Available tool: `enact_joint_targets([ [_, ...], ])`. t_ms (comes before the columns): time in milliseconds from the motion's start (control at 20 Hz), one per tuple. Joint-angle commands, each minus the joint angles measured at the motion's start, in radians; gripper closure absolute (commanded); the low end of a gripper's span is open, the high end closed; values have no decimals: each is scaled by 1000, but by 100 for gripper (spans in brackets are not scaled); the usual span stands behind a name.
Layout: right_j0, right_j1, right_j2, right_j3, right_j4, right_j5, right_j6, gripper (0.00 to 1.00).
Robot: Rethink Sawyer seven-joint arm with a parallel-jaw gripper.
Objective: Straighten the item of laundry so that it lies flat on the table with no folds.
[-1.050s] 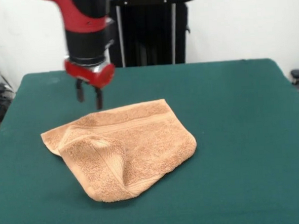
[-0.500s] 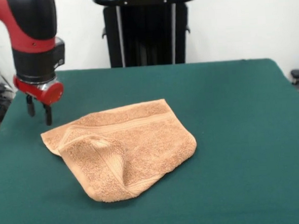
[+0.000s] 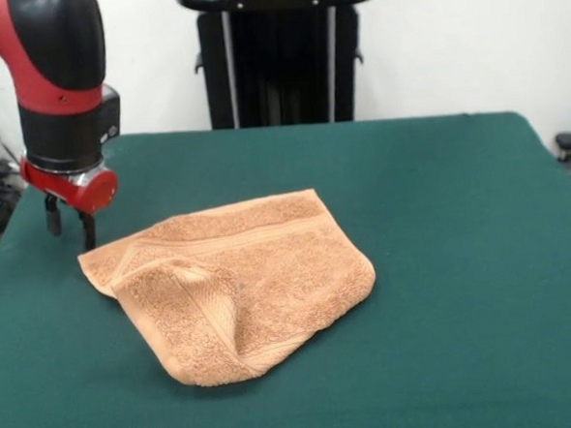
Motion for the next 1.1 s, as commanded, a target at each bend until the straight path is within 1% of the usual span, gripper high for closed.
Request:
enact_joint_targets([
  [50,44,-1,132,-16,-32,121,-64,0],
  [550,63,-43,130,4,-14,181,-52,0],
  [1100,51,-70,141,28,-15,199,-56,0],
])
